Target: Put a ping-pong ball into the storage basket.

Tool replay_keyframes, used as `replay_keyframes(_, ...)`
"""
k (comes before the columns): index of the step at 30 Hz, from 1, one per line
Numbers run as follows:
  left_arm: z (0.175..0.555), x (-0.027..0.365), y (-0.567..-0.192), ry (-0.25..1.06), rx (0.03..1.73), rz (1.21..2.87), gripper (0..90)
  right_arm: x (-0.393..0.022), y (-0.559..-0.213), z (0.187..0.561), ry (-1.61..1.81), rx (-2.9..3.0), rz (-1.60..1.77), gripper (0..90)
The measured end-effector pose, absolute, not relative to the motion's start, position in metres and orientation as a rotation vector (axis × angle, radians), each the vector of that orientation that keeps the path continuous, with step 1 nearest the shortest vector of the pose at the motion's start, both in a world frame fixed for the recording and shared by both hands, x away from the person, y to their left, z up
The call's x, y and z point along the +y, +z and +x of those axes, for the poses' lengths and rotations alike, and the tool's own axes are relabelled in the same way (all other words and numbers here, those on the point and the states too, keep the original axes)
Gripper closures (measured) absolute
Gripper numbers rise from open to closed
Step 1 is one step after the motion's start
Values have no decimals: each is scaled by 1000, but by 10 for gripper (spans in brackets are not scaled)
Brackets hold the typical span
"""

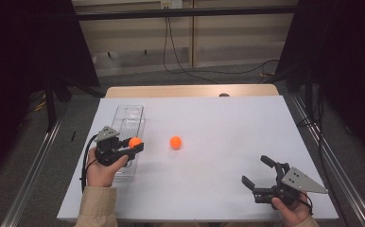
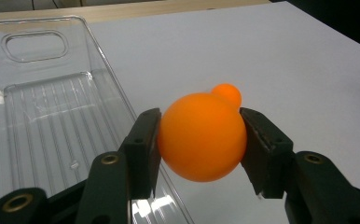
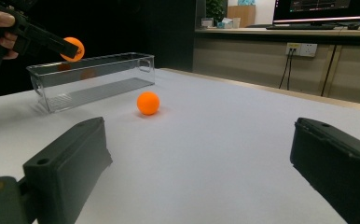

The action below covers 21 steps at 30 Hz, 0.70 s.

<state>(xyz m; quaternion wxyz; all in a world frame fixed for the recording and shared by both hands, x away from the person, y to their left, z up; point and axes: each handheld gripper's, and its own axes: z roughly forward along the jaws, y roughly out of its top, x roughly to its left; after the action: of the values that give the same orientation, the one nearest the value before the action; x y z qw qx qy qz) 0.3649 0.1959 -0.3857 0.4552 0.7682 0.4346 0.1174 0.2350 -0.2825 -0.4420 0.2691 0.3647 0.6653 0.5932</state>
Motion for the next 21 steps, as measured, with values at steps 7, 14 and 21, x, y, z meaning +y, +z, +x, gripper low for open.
replay_keyframes(7,365,199,-385,297,1076,1888,508,-282,-442,235,1600,1795,983,32)
replay_keyframes(14,365,200,-385,304,1083,1891,508,-282,-442,235,1601,1795,982,32)
replay_keyframes(21,365,203,-385,312,1089,1889,508,-282,-442,235,1600,1795,982,32)
